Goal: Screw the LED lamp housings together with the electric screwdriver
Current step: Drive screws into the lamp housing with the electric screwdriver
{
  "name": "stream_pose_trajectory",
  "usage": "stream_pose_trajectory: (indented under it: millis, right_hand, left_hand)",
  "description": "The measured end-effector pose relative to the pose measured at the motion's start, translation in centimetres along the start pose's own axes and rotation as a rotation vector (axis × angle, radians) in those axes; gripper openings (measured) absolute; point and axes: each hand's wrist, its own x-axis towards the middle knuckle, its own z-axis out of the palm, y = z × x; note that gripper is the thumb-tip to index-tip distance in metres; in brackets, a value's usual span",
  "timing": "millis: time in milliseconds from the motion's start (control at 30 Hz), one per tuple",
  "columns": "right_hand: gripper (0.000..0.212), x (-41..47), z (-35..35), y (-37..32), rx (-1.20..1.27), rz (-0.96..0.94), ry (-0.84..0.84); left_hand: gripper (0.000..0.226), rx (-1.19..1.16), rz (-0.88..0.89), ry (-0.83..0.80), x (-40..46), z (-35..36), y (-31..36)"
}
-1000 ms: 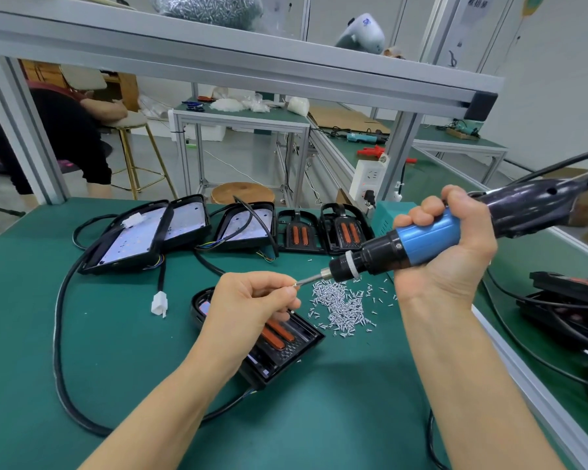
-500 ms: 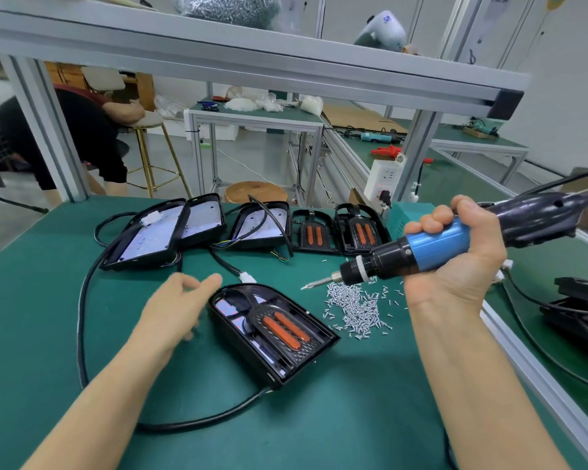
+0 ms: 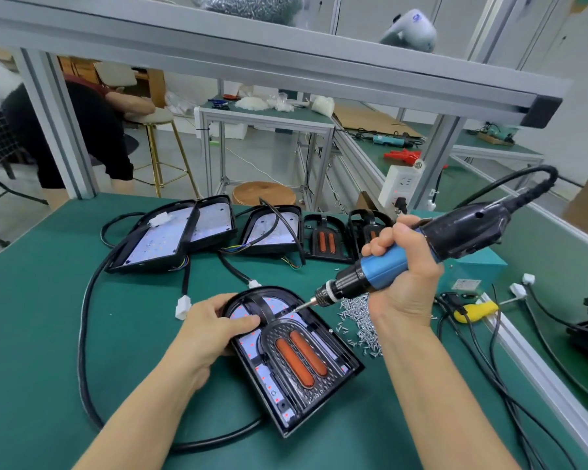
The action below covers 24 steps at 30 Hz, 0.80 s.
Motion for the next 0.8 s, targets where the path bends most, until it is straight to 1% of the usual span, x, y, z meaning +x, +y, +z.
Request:
stream_pose_trajectory:
  millis: [133,333,567,700,800]
  right_hand:
    - [0.014,0.1,0.1,0.1,-0.026,-0.028,-0.029]
    - [0.016,0.3,0.7,0.3,-0.044,-0.056,-0.064]
    - [0.015,0.2,0.7,0.8,-0.093,-0.055,-0.068]
    - [0.015,0.0,0.8,1.0,-0.117,-0.073,-0.120]
    - [0.019,-0.2,1.0,1.4,-0.147,-0.082,-0.149]
  left_hand:
    - [0.029,-0.011,0.063,0.007,-0.4,0.5,0.4]
    - [0.029,-0.001,0.114,0.020,-0.7,0.8,0.7]
    - [0.030,-0.034,0.121,0.027,-0.9,0.8,0.7]
    - [0.030,-0.063,0.122,0.024,-0.8,1.1,0.6]
    - [0.030,-0.069,0.103,0.035,-0.7,1.2,0.5]
